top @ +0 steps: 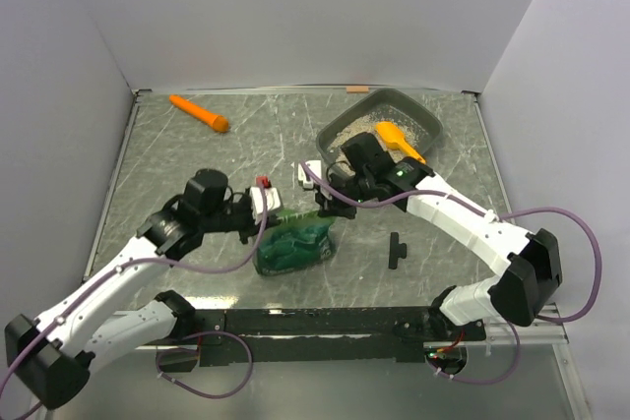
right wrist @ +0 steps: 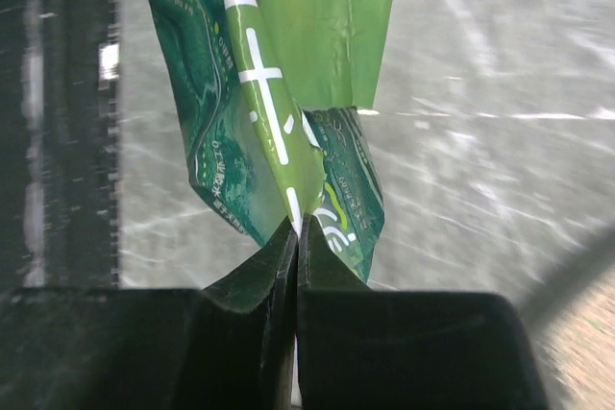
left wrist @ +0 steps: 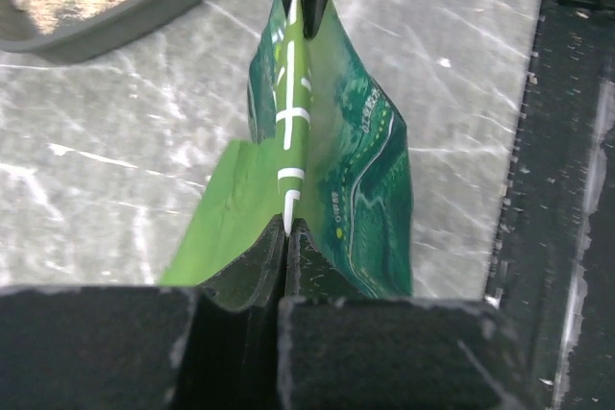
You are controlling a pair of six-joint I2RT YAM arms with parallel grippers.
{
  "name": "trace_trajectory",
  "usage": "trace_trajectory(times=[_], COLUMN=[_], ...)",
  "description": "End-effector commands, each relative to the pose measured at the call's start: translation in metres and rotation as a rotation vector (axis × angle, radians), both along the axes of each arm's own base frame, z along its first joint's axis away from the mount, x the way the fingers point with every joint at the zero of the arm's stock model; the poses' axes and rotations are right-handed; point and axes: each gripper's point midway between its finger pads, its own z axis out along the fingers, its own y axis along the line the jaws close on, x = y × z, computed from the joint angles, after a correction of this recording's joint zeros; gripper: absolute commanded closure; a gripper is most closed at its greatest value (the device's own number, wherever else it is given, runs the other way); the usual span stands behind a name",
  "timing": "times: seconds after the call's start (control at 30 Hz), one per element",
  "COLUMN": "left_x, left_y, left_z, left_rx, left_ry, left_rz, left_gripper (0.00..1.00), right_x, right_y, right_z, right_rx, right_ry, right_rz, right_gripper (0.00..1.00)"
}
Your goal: Fill the litter box with clean litter
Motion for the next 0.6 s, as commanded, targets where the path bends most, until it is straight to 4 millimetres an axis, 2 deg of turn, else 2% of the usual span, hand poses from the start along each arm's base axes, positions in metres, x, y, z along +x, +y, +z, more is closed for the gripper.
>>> trace_trajectory(times=[0.0, 0.07, 0.13, 0.17, 0.23, 0.27, 0.33, 0.37, 0.47, 0.53, 0.57], left_x=[0.035, 0.040, 0.043, 0.041, 0.041, 0.037, 0.035, 0.032, 0.033, 0.035, 0.035], left_y=[-0.012, -0.011, -0.010, -0.011, -0.014, -0.015, -0.017, -0.017, -0.016, -0.016, -0.016], left_z=[0.094, 0.101, 0.096, 0.085, 0.073, 0.055, 0.044, 0.028, 0.016, 0.010, 0.007], left_rx=[-0.117, -0.114, -0.104, -0.097, -0.113, -0.108, -0.122, -0.116, -0.127, -0.121, -0.118], left_ry=[-0.274, -0.281, -0.267, -0.242, -0.204, -0.157, -0.121, -0.090, -0.064, -0.053, -0.045], left_rz=[-0.034, -0.036, -0.036, -0.043, -0.040, -0.049, -0.044, -0.040, -0.015, -0.004, -0.001], left_gripper=[0.99, 0.99, 0.99, 0.99, 0.99, 0.99, 0.99, 0.99, 0.99, 0.99, 0.99], right_x=[0.025, 0.026, 0.025, 0.023, 0.018, 0.016, 0.015, 0.014, 0.018, 0.026, 0.028], right_y=[0.008, 0.007, 0.003, 0.003, 0.001, 0.001, 0.000, 0.000, -0.002, -0.002, -0.003], right_z=[0.070, 0.070, 0.060, 0.055, 0.033, 0.026, 0.007, 0.002, -0.012, -0.010, -0.003], right_rx=[0.137, 0.143, 0.130, 0.129, 0.106, 0.103, 0.088, 0.080, 0.042, 0.050, 0.068], right_ry=[-0.184, -0.187, -0.167, -0.151, -0.096, -0.068, -0.034, -0.016, 0.033, 0.032, 0.022], right_rz=[-0.036, -0.047, -0.057, -0.058, -0.065, -0.077, -0.090, -0.109, -0.157, -0.209, -0.227], right_gripper=[1.00, 1.00, 1.00, 1.00, 1.00, 1.00, 1.00, 0.93, 0.69, 0.62, 0.57])
